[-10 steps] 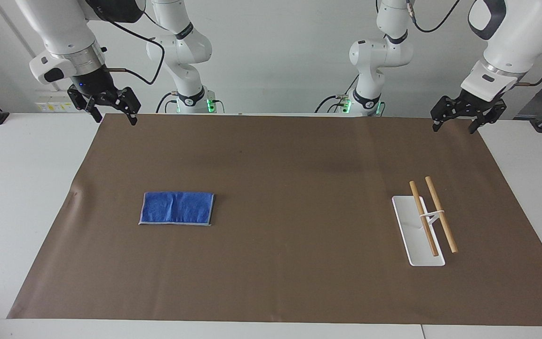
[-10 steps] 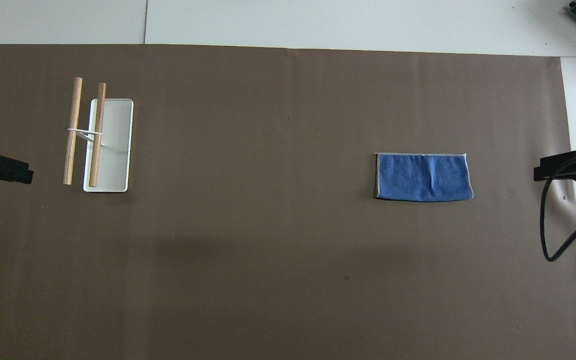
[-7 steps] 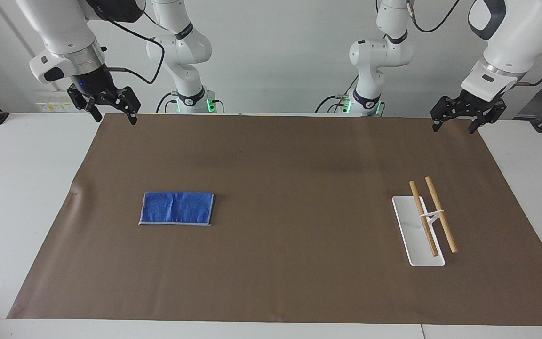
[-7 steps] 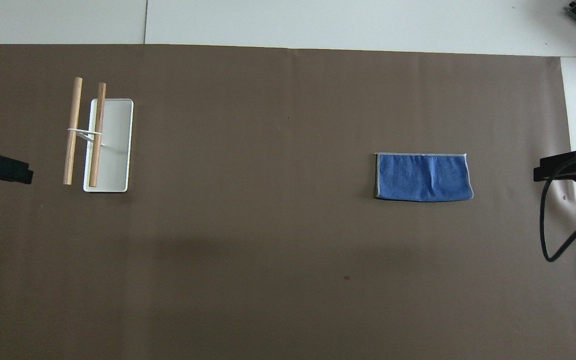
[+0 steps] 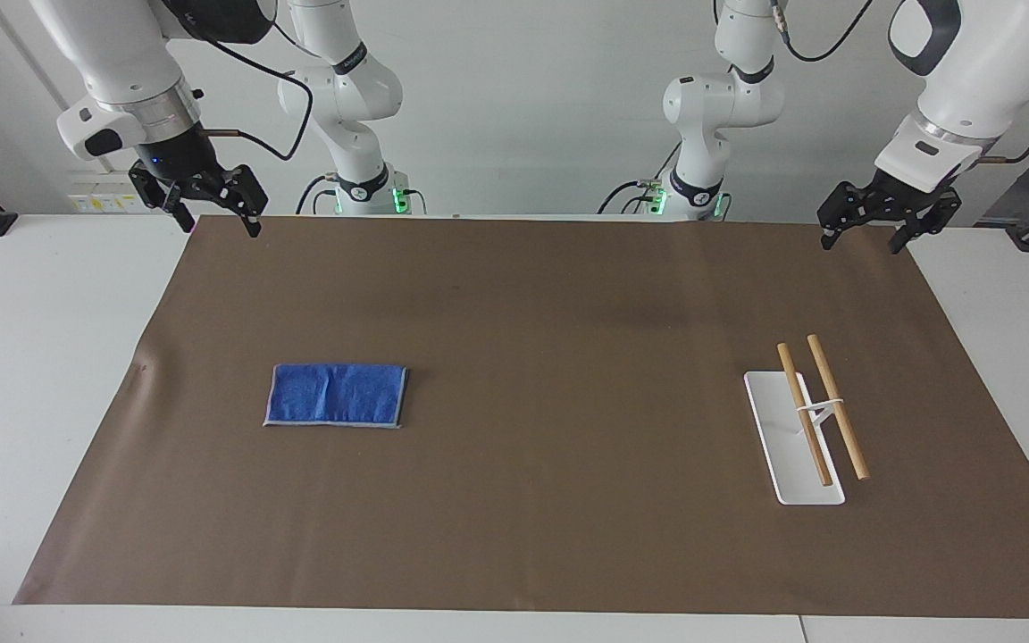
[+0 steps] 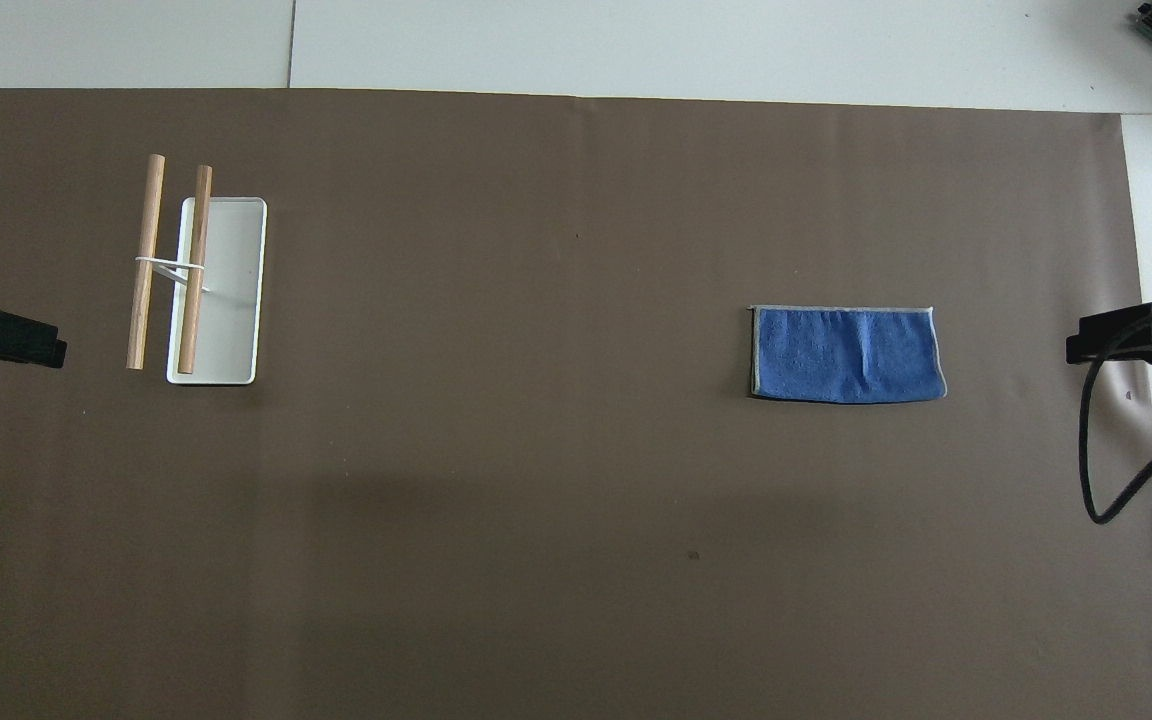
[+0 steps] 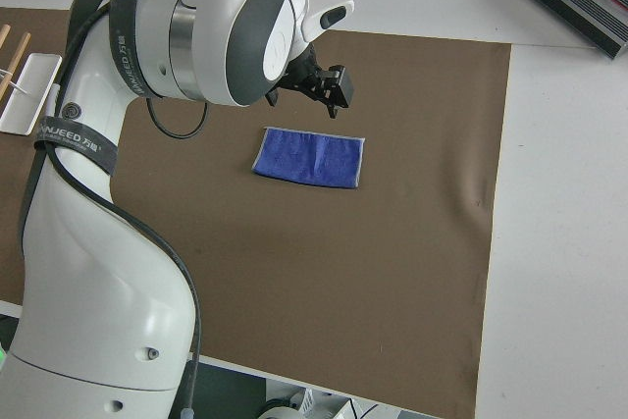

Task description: Right arm passes towel to left arm to hang

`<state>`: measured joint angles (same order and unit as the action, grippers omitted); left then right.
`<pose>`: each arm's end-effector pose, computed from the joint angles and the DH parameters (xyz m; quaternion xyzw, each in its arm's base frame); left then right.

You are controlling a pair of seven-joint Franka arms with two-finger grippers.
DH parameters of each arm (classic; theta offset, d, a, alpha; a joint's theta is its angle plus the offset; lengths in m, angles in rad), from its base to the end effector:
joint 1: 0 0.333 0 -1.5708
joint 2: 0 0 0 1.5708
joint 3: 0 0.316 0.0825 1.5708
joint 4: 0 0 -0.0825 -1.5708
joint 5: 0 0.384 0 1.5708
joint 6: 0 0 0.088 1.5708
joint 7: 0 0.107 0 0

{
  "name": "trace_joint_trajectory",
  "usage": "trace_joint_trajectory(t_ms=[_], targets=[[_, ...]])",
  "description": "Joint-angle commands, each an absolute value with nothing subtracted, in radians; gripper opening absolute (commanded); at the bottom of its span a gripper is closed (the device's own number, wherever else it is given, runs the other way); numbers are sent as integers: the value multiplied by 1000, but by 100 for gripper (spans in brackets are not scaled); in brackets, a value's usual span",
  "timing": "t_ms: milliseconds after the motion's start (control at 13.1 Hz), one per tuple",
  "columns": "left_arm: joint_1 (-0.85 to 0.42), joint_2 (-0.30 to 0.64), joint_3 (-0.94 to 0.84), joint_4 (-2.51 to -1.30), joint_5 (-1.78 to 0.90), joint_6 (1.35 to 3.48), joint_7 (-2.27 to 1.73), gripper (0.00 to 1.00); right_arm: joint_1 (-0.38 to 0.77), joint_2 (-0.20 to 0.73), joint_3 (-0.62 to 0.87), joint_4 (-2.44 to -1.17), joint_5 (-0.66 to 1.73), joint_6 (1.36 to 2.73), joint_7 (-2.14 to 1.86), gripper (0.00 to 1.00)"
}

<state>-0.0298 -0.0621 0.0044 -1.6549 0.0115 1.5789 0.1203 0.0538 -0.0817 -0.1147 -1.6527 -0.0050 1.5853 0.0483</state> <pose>0.5348 -0.0123 0.6193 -0.9973 0.0729 0.0072 0.0053 0.5290 -0.0354 0.6311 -0.9985 0.0544 -0.0069 0.0021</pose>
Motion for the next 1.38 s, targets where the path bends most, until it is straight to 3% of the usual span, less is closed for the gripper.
trace_joint_trajectory(t_ms=[0, 1302], targets=[[-20, -87, -2, -1683, 31, 1583, 112, 100, 48, -109, -115, -1686, -6, 1601, 31, 100], [-20, -87, -2, -1683, 31, 1583, 112, 100, 48, -117, -115, -1704, -6, 1603, 29, 100]])
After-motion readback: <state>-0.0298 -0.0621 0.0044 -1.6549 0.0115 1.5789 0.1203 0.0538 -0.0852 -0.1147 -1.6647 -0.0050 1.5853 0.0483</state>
